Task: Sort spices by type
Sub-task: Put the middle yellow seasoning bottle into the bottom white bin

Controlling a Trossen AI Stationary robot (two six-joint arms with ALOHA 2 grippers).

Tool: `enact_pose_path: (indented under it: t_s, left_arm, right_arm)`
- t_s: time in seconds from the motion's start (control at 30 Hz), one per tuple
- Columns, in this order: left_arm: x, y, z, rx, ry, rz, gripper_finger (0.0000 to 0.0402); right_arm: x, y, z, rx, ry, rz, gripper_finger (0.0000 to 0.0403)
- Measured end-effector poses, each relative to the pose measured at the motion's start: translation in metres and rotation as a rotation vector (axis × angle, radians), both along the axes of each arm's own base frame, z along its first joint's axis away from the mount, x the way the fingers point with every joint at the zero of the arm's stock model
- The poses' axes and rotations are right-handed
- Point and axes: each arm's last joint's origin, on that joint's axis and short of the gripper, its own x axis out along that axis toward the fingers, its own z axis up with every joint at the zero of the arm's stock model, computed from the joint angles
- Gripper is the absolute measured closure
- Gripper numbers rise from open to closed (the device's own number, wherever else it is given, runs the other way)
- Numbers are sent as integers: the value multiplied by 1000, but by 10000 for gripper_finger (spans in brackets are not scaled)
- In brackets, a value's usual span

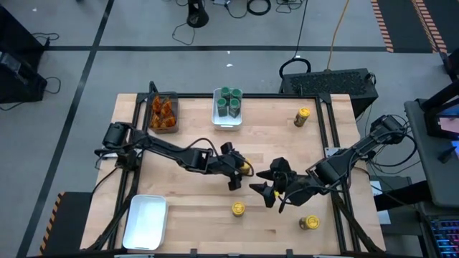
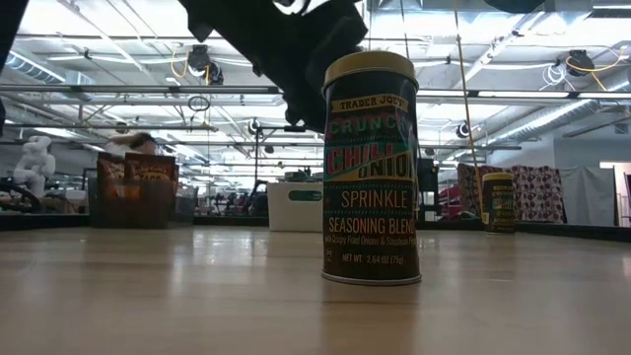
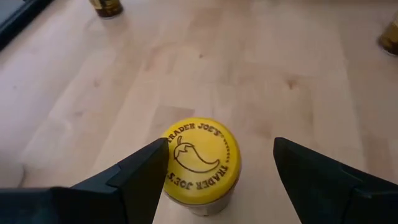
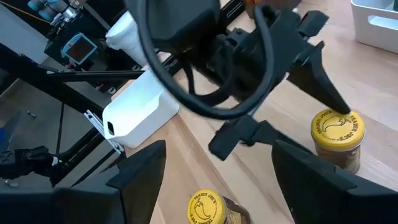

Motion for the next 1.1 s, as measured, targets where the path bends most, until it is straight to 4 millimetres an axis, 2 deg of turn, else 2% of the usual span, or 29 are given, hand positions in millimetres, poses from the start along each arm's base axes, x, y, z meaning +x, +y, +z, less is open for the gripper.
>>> enact_pose_path:
  t_s: [0.23,0.47,0.67,0.93,1.1]
  left_arm:
    - [2,1,1,94,-15,12,110]
    - [3,-6,14,136,-71,-59,110]
    - [4,-1,5,137,-36,-49,110]
    - [6,13,5,121,-41,-30,110]
    - [4,14,0,104,-29,-52,110]
  right_arm:
    - [-1,0,-1,-33,18,13,129]
    - [-2,-1,-3,-45,44,19,129]
    - [-2,-1,-4,-38,54,34,129]
    - [-2,-2,-4,-49,61,36,129]
    - [-2,-3,-4,-49,62,31,129]
